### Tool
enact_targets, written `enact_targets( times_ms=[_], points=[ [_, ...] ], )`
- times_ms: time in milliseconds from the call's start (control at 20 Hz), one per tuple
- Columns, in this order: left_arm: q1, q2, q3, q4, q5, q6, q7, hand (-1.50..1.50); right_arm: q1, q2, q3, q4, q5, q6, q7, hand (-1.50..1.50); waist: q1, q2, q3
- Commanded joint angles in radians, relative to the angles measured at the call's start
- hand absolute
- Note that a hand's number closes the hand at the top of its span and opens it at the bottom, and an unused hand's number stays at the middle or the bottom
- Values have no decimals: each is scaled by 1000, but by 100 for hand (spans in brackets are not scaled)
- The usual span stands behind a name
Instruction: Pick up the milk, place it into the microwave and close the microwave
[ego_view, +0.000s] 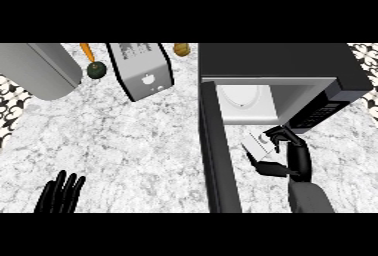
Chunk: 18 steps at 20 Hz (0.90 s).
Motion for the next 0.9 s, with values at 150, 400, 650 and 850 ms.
enact_targets(
  times_ms=[150,400,650,850],
  points=[
    [-46,-66,-12,72,-34,-15,-5,-150,-7,10,34,-125,16,-85,150,150,4,3,1],
    [-10,-40,20,47,-9,-59,-10,-150,-184,-48,2,45,53,-132,219,150,13,5,2],
    [12,-14,63,48,2,-82,-16,-150,-327,-96,20,145,143,-210,327,150,23,7,2],
    [-52,-33,70,87,14,-85,4,-150,-417,-112,4,298,194,-310,322,150,30,11,2]
  ],
)
